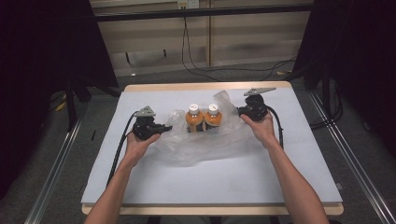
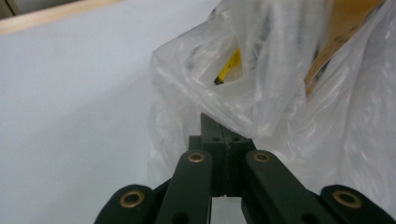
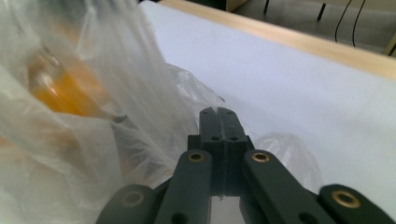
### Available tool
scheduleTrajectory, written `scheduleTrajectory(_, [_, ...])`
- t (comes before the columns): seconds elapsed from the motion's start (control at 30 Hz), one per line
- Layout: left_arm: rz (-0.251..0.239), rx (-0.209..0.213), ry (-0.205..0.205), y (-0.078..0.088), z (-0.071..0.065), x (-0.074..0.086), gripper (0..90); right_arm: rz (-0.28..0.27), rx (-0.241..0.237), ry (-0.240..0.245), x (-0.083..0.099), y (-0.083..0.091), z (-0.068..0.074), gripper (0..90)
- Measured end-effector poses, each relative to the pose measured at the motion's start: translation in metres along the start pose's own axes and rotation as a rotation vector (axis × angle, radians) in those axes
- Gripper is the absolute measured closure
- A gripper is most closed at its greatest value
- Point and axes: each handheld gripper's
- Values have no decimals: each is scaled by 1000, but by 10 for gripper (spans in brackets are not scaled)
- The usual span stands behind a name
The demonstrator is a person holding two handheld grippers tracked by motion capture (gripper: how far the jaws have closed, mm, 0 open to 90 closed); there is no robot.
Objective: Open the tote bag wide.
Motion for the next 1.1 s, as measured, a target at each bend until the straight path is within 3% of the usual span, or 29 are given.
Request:
scheduleTrajectory(0.2, [74, 6, 2, -10, 0, 17, 900, 48, -8, -12, 23, -3, -4, 900])
scheduleTrajectory(0.3, [127, -16, -21, -11, 1, 23, 900, 92, 1, -29, 41, -5, -11, 900])
scheduleTrajectory(0.43, [141, -25, -20, -13, 3, 29, 900, 112, 6, -40, 55, -4, -16, 900])
scheduleTrajectory(0.63, [150, -20, -24, -11, 5, 31, 900, 129, 9, -28, 58, -4, -16, 900])
scheduleTrajectory(0.77, [156, -36, -19, -10, 5, 32, 900, 137, 16, -26, 61, -5, -17, 900])
scheduleTrajectory(0.9, [170, -59, -40, -11, 4, 30, 900, 142, 32, -27, 62, -5, -17, 900])
scheduleTrajectory(1.0, [165, -65, -18, -11, 8, 30, 900, 142, 72, -12, 60, -6, -19, 900])
scheduleTrajectory(1.1, [159, -68, -12, -12, 11, 31, 900, 137, 78, -15, 60, -6, -21, 900])
Point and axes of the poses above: each handheld gripper's, and its own axes: y roughly backward along the jaws, x roughly out of its underside, z roughly to its left, and after that the axes turned 8 degrees about -x, right-handed
